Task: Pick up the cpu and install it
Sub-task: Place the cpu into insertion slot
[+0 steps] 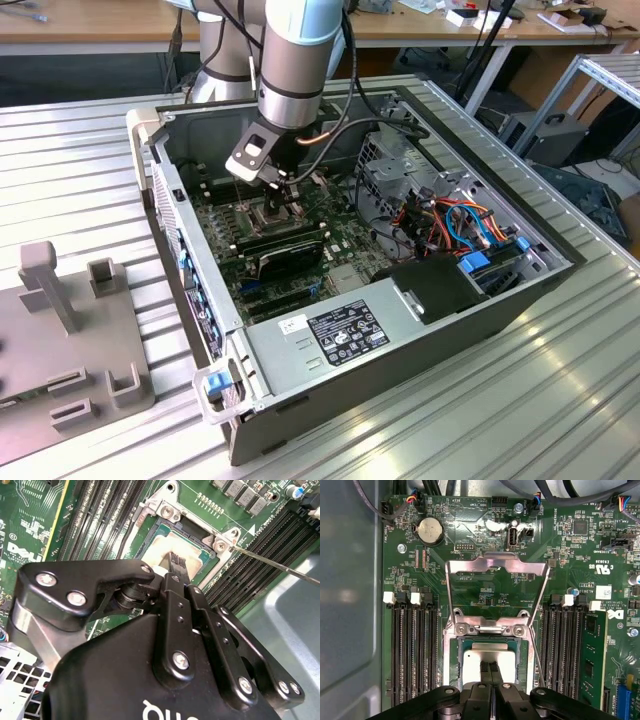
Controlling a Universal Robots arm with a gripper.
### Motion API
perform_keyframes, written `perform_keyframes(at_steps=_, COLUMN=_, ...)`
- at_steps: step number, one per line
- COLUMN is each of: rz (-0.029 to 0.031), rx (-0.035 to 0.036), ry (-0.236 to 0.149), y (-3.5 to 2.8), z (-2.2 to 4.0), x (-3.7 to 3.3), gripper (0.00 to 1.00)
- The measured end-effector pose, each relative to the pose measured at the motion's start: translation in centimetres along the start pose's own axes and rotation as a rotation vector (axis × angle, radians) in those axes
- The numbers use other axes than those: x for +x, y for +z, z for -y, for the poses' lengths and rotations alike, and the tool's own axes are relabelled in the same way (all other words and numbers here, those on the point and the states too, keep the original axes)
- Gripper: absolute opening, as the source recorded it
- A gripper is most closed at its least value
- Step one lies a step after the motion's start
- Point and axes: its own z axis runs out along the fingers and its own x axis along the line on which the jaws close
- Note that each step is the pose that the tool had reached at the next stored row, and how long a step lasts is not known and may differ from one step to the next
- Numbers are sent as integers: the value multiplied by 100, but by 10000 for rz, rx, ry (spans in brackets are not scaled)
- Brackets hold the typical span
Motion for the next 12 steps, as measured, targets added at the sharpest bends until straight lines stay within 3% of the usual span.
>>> perform_keyframes(at_steps=8, rz=-23, rx=-14, ry=0, y=-26, z=-2, x=4, gripper=11)
perform_keyframes(at_steps=12, rz=-4, rx=-3, ry=1, y=-143, z=0, x=1, gripper=11)
